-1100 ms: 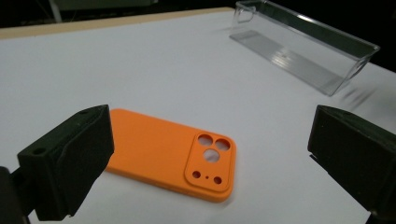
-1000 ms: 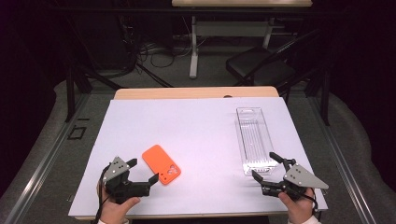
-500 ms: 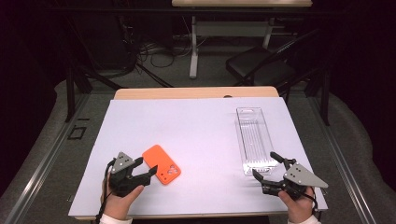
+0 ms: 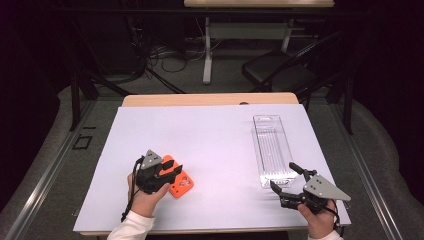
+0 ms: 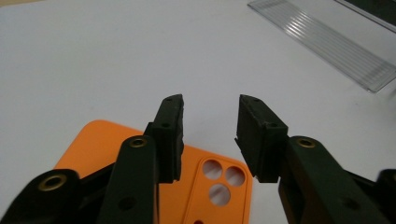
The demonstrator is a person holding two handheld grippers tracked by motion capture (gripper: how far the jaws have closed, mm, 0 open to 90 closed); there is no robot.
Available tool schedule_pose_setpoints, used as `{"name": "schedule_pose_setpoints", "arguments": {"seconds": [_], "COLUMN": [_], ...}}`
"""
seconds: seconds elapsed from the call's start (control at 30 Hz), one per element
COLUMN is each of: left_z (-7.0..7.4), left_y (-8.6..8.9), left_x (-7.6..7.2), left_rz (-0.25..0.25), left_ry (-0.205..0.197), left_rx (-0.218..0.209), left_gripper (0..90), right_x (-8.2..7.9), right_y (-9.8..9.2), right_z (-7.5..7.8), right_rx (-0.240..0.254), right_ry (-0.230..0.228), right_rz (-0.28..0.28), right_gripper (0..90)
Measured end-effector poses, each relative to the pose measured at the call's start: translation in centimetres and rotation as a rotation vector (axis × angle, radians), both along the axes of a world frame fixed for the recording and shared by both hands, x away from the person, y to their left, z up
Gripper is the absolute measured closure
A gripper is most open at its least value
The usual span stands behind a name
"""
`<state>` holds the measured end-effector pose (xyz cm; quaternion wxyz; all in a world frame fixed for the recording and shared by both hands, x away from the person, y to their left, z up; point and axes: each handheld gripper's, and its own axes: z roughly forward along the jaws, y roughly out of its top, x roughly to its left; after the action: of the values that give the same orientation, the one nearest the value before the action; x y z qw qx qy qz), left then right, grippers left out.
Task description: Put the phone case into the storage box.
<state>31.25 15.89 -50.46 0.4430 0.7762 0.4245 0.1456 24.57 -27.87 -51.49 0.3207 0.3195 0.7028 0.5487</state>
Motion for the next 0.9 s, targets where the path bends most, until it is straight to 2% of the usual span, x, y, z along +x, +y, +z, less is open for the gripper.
{"name": "schedule_pose_setpoints", "arguments": {"seconds": [0.17,0.3,0.43,0.47,0.5,0.57,0.6,0.63,0.73,0.83,0.9], "left_z": [-1.1,-2.1,-2.8,-3.0,-3.4,-3.5,-3.8,-3.8,-4.1,-4.3,-4.4], "left_y": [-0.6,-0.8,-1.2,-1.3,-1.8,-2.0,-2.5,-2.5,-3.1,-3.2,-3.1], "left_x": [1.2,1.7,1.9,1.9,2.0,2.1,2.1,2.1,2.3,2.5,2.6], "left_rz": [-0.006,-0.02,-0.032,-0.043,-0.066,-0.077,-0.118,-0.118,-0.167,-0.18,-0.185], "left_ry": [0.044,0.045,0.049,0.055,0.069,0.073,0.089,0.089,0.103,0.1,0.102], "left_rx": [-0.019,-0.049,0.004,0.014,0.045,0.053,0.07,0.07,0.107,0.138,0.144], "left_gripper": [78.7,84.8,89.2,89.9,90.0,90.0,90.0,90.0,90.0,90.0,90.0], "right_x": [0.0,0.0,-0.1,-0.1,-0.1,-0.1,-0.1,-0.1,-0.1,-0.1,-0.1], "right_y": [0.0,0.0,0.1,0.1,0.1,0.0,0.0,0.0,0.0,0.1,0.0], "right_z": [0.0,0.1,0.1,0.1,0.1,0.1,0.1,0.1,0.1,0.1,0.1], "right_rx": [0.002,-0.003,-0.007,-0.005,-0.004,-0.005,-0.004,-0.003,-0.004,0.001,0.002], "right_ry": [0.0,-0.003,-0.009,-0.009,-0.007,-0.002,-0.001,-0.001,-0.001,0.001,0.003], "right_rz": [0.001,0.01,0.009,0.01,0.009,0.009,0.011,0.013,0.017,0.019,0.02], "right_gripper": [14.7,14.6,14.6,14.6,14.6,14.7,14.6,14.6,14.6,14.6,14.6]}}
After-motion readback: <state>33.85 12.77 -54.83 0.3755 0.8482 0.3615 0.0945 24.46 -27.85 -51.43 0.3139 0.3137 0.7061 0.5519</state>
